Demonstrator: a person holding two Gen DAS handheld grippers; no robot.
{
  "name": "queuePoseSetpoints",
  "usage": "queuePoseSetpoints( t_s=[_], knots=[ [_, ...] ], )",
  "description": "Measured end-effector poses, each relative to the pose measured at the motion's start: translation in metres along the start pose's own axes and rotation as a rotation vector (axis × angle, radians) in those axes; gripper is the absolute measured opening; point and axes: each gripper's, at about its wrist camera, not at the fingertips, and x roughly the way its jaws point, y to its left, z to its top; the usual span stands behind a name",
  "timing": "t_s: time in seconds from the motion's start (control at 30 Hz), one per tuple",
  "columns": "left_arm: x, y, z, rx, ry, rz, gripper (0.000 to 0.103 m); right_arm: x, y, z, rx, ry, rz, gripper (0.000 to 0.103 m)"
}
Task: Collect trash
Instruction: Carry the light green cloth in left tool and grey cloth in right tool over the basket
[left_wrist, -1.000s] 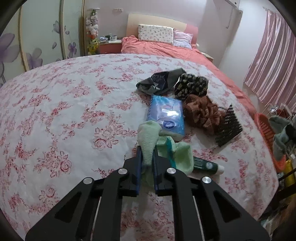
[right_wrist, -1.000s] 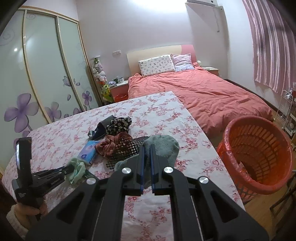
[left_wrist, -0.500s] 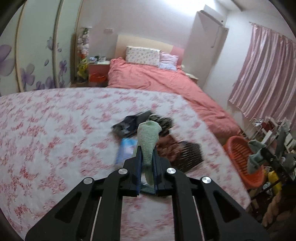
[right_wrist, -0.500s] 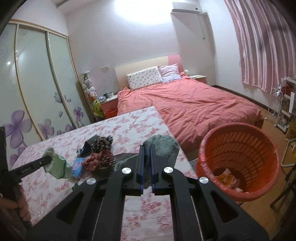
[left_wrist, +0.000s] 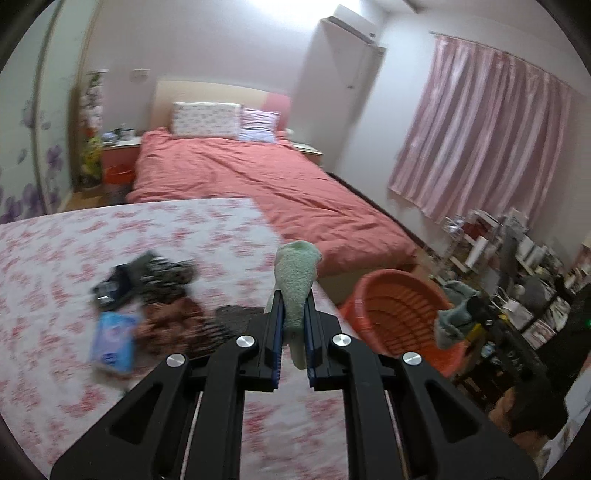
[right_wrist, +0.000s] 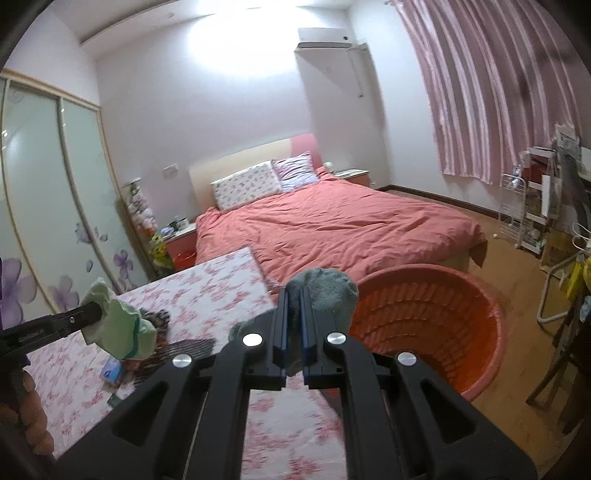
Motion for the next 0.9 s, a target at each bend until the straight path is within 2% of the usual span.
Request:
queuePoseSetpoints(
  t_s=[0.37, 0.73, 0.9],
  knots=[
    [0.06, -0.088, 0.001, 0.102, 0.07, -0.178, 0.01, 0.003, -0.062, 0.009, 0.07, -0.026, -0.092, 0.007],
    [0.11, -0.139, -0.003, 0.134, 0.168, -0.26, 0.01, 0.023, -0.115, 0.011, 0.13, -0.018, -0.146, 0.007],
    [0.126, -0.151, -0.006, 0.144, 0.2, -0.267, 0.01, 0.033, -0.126, 0.01, 0.142, -0.007, -0.148, 0.007]
  ],
)
